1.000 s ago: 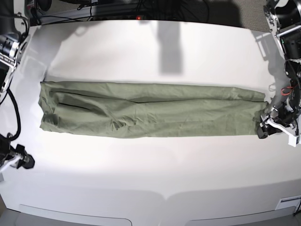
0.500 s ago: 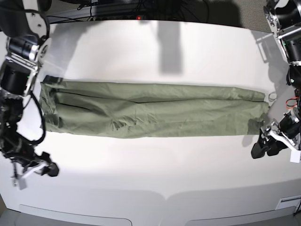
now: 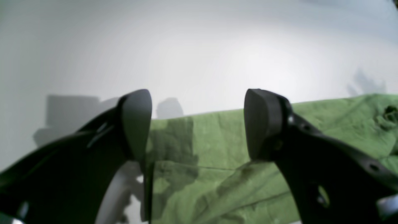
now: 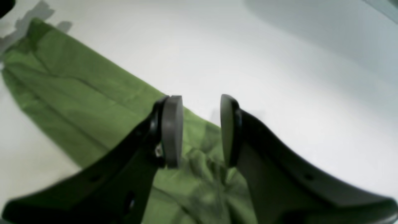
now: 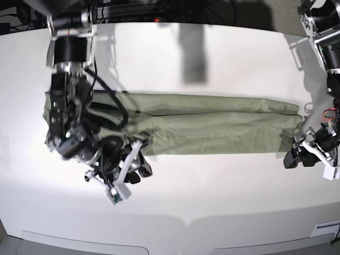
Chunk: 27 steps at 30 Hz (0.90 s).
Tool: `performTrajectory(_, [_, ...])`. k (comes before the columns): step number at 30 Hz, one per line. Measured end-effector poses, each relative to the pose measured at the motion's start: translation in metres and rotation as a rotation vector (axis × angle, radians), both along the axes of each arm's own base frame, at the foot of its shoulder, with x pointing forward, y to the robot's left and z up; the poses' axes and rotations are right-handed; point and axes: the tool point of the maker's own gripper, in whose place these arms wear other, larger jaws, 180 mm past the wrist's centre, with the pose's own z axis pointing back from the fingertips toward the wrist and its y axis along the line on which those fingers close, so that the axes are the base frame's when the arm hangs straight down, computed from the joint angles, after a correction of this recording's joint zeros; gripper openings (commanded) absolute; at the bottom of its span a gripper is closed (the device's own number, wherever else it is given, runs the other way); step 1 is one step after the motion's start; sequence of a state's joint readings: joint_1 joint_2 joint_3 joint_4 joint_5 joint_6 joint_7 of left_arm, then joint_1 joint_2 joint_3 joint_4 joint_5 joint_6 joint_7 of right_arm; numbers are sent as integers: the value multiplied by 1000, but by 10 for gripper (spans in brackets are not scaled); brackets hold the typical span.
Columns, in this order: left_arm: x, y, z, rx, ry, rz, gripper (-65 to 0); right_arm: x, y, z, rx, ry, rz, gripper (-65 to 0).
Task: Fold the T-shirt properly
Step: 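Release the right gripper and move it to the strip's middle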
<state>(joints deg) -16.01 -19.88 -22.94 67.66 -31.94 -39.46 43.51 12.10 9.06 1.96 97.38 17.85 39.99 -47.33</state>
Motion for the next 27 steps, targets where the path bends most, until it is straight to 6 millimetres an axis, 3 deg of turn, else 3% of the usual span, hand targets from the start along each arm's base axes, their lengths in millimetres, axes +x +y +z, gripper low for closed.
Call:
performTrajectory(4, [-1, 0, -1, 1, 2, -2, -199, -40, -28, -6, -12, 9, -85, -444])
performTrajectory(10, [-6, 10, -16, 119, 63, -7, -199, -109, -45, -23, 29, 91, -145, -444])
performTrajectory(13, [-10, 13, -22, 152, 86, -8, -199, -130, -51, -32, 11, 133, -161, -444])
performTrajectory(17, [-9, 16, -22, 145, 93, 19, -199, -143, -39, -33, 72, 168, -144, -444])
performTrajectory(27, [-7, 13, -18, 69, 74, 50, -199, -138, -20, -27, 166, 158, -157, -444])
